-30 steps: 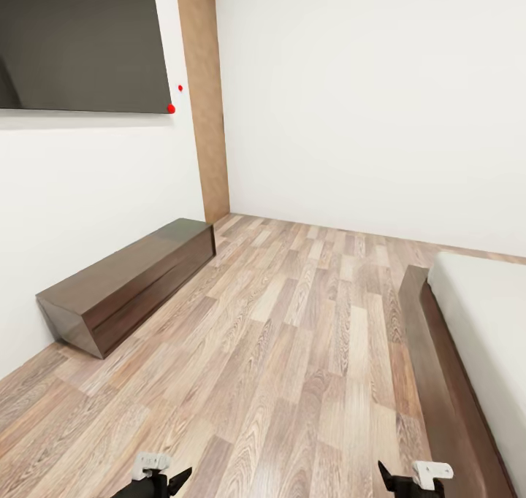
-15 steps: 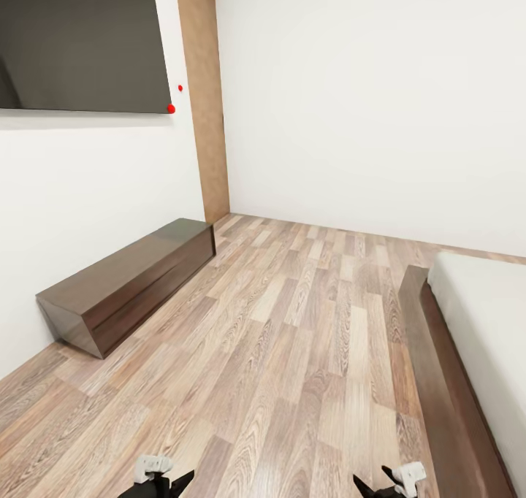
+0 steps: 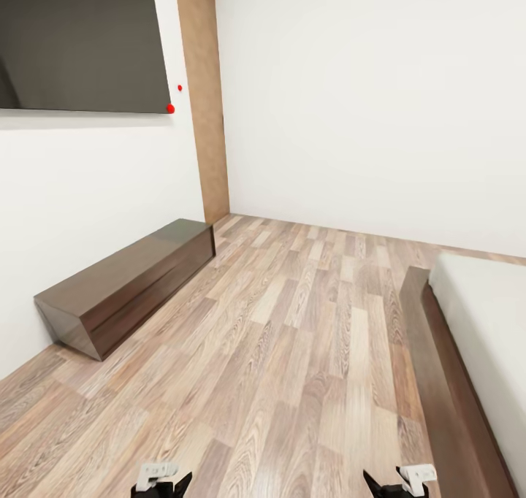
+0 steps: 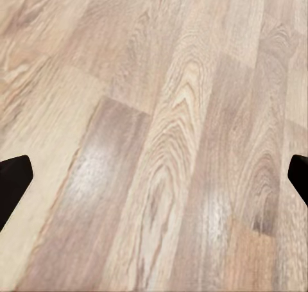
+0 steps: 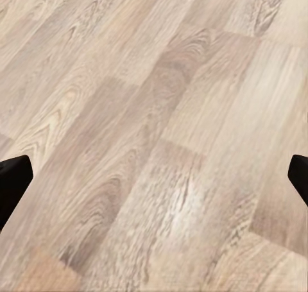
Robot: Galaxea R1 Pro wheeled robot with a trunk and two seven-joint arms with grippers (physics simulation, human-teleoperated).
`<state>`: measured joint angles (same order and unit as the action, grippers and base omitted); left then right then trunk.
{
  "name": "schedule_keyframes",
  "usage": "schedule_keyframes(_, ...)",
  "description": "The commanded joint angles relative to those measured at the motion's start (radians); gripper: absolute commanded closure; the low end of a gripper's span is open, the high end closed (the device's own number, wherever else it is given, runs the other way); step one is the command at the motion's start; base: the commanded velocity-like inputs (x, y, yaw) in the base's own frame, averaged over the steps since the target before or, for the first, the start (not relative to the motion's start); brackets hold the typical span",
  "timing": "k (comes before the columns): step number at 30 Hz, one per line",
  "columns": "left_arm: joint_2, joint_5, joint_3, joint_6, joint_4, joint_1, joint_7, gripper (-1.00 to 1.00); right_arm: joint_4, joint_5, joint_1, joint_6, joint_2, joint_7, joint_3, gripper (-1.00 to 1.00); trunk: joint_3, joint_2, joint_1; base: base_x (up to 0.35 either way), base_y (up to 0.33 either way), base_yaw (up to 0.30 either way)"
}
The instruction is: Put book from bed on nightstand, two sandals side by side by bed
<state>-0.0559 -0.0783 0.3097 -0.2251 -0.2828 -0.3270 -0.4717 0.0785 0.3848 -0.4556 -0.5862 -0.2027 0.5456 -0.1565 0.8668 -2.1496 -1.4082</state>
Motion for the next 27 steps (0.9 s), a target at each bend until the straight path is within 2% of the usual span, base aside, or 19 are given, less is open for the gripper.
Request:
schedule_keyframes(1, 0.0, -0.008, 0.007, -0.005, 0.002, -0.001, -0.004, -1.0, 0.004, 0.011, -0.002, -0.005, 0.0, 0.007, -0.007, -1.0, 0.001, 0.0, 0.0, 0.202, 0.0, 0.0)
schedule_keyframes(11, -0.002, -0.009, 0.004, -0.008, 0.059, -0.001, 0.001, -1.0, 0.005, 0.011, -0.002, -0.004, -0.001, 0.007, -0.006, -1.0, 0.001, 0.0, 0.0, 0.298, 0.0, 0.0)
schedule_keyframes(18, 0.001, -0.009, 0.003, -0.008, 0.062, -0.001, 0.001, -1.0, 0.005, 0.011, -0.002, -0.004, 0.0, 0.005, -0.006, -1.0, 0.001, 0.0, 0.0, 0.085, 0.0, 0.0)
schedule_keyframes(27, 0.002, -0.009, 0.003, -0.007, 0.062, -0.001, 0.002, -1.0, 0.005, 0.011, -0.002, -0.004, 0.0, 0.007, -0.006, -1.0, -0.027, 0.063, 0.034, 0.004, 0.0, 0.0)
